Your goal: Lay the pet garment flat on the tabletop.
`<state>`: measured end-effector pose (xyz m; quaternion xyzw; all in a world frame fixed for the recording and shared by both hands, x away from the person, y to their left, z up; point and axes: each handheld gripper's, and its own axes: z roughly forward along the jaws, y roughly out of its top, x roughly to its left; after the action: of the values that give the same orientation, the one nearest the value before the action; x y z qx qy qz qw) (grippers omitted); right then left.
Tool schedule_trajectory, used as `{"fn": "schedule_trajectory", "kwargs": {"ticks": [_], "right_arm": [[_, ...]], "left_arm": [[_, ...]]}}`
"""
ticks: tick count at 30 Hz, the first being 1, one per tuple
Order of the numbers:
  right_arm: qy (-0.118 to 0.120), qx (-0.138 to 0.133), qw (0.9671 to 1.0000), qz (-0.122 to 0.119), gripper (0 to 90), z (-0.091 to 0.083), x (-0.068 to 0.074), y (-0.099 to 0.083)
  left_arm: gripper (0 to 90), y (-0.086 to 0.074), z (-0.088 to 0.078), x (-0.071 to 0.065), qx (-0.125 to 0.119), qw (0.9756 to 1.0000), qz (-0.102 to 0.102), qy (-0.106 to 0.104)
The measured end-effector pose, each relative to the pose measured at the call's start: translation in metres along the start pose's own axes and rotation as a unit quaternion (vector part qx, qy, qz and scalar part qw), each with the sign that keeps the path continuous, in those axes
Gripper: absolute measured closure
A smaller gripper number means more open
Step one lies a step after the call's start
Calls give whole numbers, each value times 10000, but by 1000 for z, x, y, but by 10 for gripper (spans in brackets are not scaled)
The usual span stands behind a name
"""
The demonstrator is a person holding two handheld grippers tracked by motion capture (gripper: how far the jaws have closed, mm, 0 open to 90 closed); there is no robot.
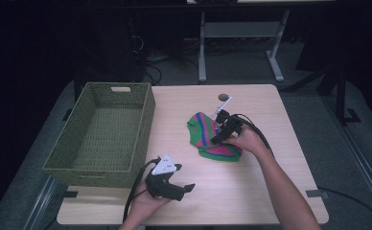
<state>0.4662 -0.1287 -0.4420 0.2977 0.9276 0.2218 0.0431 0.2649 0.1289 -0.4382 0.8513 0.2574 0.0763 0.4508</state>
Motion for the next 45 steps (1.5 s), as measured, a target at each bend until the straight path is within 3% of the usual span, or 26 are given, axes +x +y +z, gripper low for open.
{"fn": "schedule_trajectory", "kwargs": {"ticks": [8, 12, 15, 26, 37, 42, 45], "right_arm": [[-138, 135, 9997, -121, 209, 8, 6, 1], [-128, 49, 9998, -122, 263, 8, 6, -3], [-98, 78, 9997, -212, 382, 6, 6, -2], [-138, 70, 9994, -299, 662, 2, 4, -1], [-135, 27, 9998, -175, 727, 2, 1, -1], [-211, 32, 9993, -295, 743, -2, 5, -1], [-133, 3, 9993, -338, 744, -5, 5, -1]], "left_arm": [[171, 0, -1, 0, -27, 10000, -37, -6], [170, 0, 0, 0, -20, 10000, -14, 9], [171, 0, 0, -1, -28, 10000, -28, 9], [172, 0, 0, 0, -26, 10000, -34, 16], [173, 1, 1, -2, -22, 10000, -14, -10], [175, 0, -1, 0, -9, 10000, -36, 16], [176, 0, 0, 0, -33, 10000, -64, -13]]}}
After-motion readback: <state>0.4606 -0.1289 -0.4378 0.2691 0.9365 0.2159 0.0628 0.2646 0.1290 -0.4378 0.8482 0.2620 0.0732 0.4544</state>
